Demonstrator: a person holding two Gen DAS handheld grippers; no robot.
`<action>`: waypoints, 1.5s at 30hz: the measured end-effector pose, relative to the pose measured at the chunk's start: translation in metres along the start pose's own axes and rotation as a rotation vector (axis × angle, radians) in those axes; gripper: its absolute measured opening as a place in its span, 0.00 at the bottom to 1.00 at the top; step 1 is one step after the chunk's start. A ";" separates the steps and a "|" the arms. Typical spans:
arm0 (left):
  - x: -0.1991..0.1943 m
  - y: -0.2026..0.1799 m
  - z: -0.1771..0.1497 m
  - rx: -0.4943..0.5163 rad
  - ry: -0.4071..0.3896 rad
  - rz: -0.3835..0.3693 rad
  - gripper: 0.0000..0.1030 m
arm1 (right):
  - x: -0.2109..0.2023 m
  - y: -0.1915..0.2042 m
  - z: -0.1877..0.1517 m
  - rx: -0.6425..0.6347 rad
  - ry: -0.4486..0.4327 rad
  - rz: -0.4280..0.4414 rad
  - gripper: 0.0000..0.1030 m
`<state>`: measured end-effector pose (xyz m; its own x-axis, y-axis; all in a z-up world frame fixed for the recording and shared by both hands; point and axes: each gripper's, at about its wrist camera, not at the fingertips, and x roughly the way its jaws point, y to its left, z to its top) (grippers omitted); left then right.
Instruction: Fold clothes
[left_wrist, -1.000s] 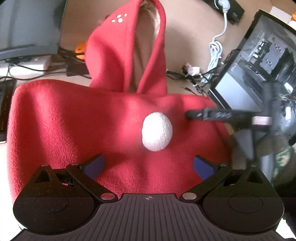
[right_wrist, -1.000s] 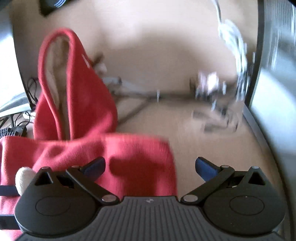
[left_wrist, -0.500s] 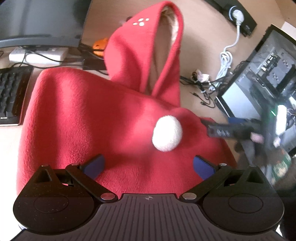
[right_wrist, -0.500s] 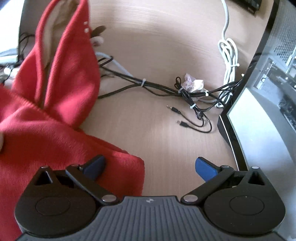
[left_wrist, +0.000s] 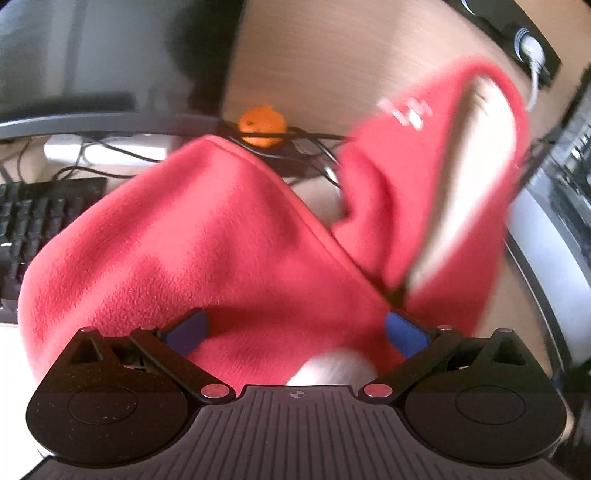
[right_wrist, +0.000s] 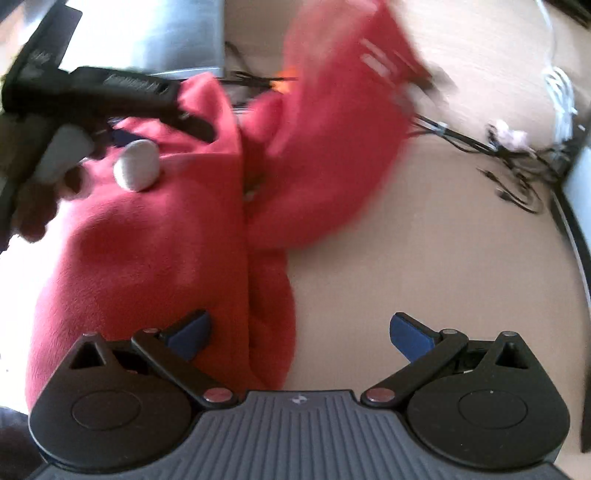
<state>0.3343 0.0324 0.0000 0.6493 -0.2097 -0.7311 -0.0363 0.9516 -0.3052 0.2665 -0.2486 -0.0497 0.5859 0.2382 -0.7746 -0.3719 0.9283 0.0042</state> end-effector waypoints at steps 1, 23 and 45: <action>-0.005 0.002 0.000 -0.012 -0.003 -0.007 1.00 | -0.006 -0.005 0.004 0.007 -0.021 0.005 1.00; -0.035 0.010 -0.053 -0.071 0.050 0.111 1.00 | 0.022 -0.017 0.043 -0.074 -0.088 -0.075 1.00; -0.030 -0.013 -0.017 0.152 -0.021 -0.001 1.00 | -0.010 0.021 0.035 -0.057 -0.063 -0.067 1.00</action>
